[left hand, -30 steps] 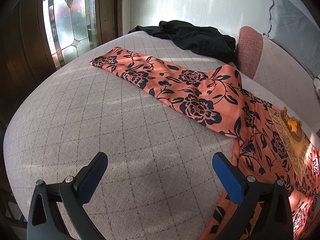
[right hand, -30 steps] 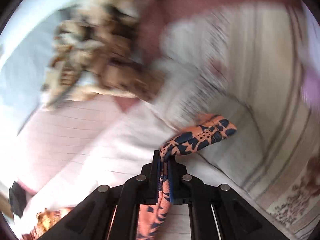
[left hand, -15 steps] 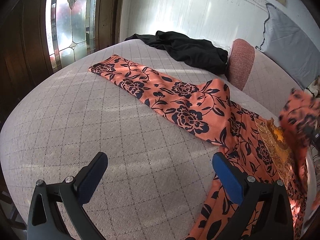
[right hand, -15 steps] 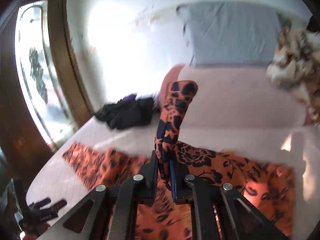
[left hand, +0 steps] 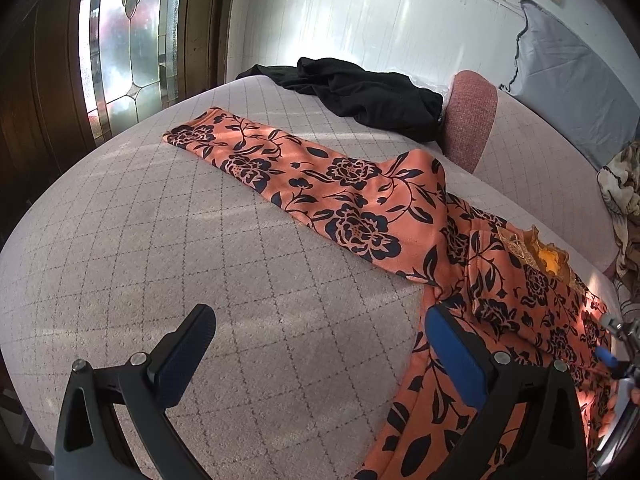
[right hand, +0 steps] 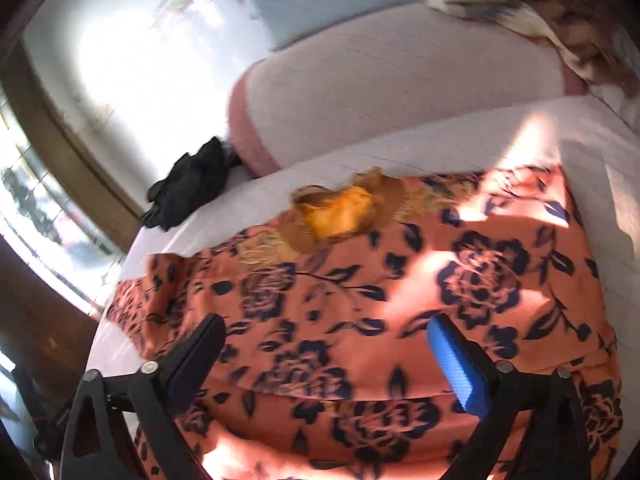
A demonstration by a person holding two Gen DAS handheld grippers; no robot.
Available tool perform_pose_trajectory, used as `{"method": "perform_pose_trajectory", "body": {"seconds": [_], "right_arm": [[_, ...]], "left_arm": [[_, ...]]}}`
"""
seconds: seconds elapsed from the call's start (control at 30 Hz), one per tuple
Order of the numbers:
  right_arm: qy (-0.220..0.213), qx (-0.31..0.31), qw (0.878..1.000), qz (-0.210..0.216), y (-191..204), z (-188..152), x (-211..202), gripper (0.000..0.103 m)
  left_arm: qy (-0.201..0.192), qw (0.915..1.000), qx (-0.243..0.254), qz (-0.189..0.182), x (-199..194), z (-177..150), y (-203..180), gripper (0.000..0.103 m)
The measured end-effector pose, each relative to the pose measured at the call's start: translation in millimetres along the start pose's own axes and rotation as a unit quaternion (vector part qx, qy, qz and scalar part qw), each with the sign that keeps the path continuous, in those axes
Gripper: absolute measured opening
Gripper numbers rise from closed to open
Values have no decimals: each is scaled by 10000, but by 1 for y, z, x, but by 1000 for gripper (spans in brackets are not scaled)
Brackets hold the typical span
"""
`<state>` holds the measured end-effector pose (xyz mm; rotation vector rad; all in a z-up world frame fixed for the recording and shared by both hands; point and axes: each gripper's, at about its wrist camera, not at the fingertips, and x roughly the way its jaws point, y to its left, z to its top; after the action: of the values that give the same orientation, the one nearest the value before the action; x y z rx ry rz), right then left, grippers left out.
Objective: Fold small clothes
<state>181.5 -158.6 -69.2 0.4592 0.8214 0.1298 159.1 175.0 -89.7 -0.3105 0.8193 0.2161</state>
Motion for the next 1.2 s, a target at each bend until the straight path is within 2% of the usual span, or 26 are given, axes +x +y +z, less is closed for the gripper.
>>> {"method": "perform_pose_trajectory", "body": {"seconds": [0.03,0.07,0.1,0.23,0.3,0.37,0.5,0.57,0.7,0.77,0.83,0.9,0.97,1.03,1.07,1.13,1.2], "right_arm": [[499,444,9974,-260,-23,0,17,101],[578,764,9954,-93,-40,-2,20,101],[281,749,9967,128,-40,-2,8,101],[-290,255,9985,383,-12,-1,-44,101],[-443,-49,9970,634,2,-13,-67,101],[-542,-283,9952,758,11,-29,-84,101],[-448,-433,9948,804,11,-62,-91,101],[-422,-403,9952,784,5,-76,-87,101],[-395,-540,9951,728,7,-80,-72,101],[-429,-696,9944,677,10,-81,-71,101],[-448,-768,9940,637,10,-82,-69,101],[-403,-779,9943,611,9,-82,-65,101],[-350,-755,9946,628,7,-82,-61,101],[-305,-732,9948,637,5,-82,-57,101],[-286,-724,9950,630,4,-82,-55,101],[-281,-724,9951,608,2,-83,-54,101],[-286,-693,9955,584,-1,-82,-53,101]], "left_arm": [[70,10000,-40,-29,2,0,1,103],[147,9998,-93,-74,5,-1,4,103],[211,9995,-178,-144,7,-1,7,103],[428,9962,-648,-401,14,3,24,103],[601,9897,-1040,-778,14,9,39,103],[498,9841,-1377,-1008,13,22,56,103],[155,9835,-1568,-888,27,71,93,103],[189,9784,-1865,-870,49,99,117,103],[334,9661,-2459,-706,104,145,153,100],[393,9642,-2561,-567,130,160,164,97],[521,9568,-2830,-424,152,164,176,90],[321,9569,-2862,-380,155,170,180,90],[321,9596,-2782,-273,160,179,181,79],[506,9608,-2725,82,169,186,184,24],[598,9618,-2655,306,173,191,187,11],[626,9615,-2643,412,174,195,189,5],[469,9673,-2376,755,164,203,178,3]]}}
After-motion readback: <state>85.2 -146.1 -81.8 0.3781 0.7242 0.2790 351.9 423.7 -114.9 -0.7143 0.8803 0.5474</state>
